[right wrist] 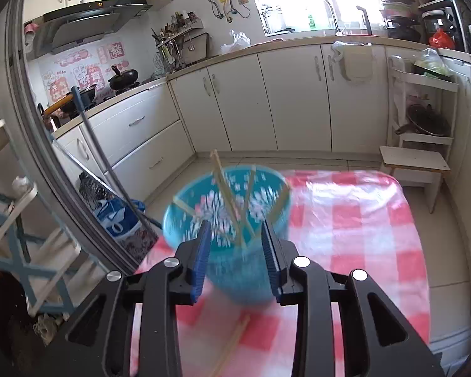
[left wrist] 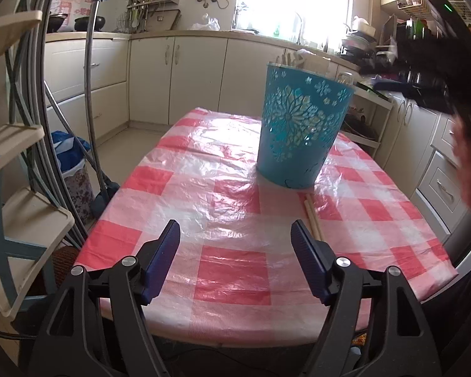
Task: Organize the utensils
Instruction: 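Bring the right tool back down toward the remaining chopsticks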
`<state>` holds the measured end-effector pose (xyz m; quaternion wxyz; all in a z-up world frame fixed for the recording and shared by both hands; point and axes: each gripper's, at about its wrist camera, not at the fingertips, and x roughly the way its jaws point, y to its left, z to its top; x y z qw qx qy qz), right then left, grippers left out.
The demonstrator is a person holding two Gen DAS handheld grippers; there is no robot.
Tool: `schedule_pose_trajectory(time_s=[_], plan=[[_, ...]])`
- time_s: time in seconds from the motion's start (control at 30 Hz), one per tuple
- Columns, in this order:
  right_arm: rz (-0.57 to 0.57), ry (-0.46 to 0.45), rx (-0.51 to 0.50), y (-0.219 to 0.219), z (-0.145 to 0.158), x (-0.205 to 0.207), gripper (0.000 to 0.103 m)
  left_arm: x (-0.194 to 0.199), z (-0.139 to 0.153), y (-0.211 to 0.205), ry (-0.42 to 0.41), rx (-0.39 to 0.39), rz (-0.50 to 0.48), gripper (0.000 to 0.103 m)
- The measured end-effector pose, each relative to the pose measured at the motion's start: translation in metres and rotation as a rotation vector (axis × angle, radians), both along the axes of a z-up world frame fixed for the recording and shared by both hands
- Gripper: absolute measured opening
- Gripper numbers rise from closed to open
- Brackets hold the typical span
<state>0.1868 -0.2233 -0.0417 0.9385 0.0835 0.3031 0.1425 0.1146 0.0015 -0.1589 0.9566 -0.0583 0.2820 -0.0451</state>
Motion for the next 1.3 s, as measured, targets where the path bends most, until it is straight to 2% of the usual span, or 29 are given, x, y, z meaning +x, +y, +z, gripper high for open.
schedule_pose_trajectory(time_s=[0.2,0.3,0.37,0.47,0.57,0.97,1.3], plan=[[-0.049,0.080,-0.038,-0.017,-0.054,-0.080,0.040,-0.019,0.013,-0.010,0.012,0.018,-0.025,0.076],[-0.101,0.147,-0.057,-0.026,-0.086,-0.099,0.040,-0.028,0.019,-0.017,0.020,0.036,-0.047,0.078],[-0.128,0.182,-0.036,-0.032,-0.095,-0.101,0.040,-0.034,0.024,-0.022,0.022,0.052,-0.058,0.079],[-0.145,0.152,-0.037,-0.033,-0.091,-0.102,0.040,-0.042,0.030,-0.029,0.022,0.077,-0.068,0.082],[-0.148,0.126,-0.028,-0.034,-0.088,-0.108,0.046,-0.049,0.035,-0.036,0.022,0.103,-0.081,0.084],[-0.180,0.119,0.046,-0.052,-0.085,-0.115,0.051,-0.062,0.036,-0.068,0.055,0.186,-0.132,0.089],[-0.175,0.129,0.066,-0.055,-0.084,-0.119,0.054,-0.060,0.028,-0.079,0.104,0.237,-0.147,0.090]])
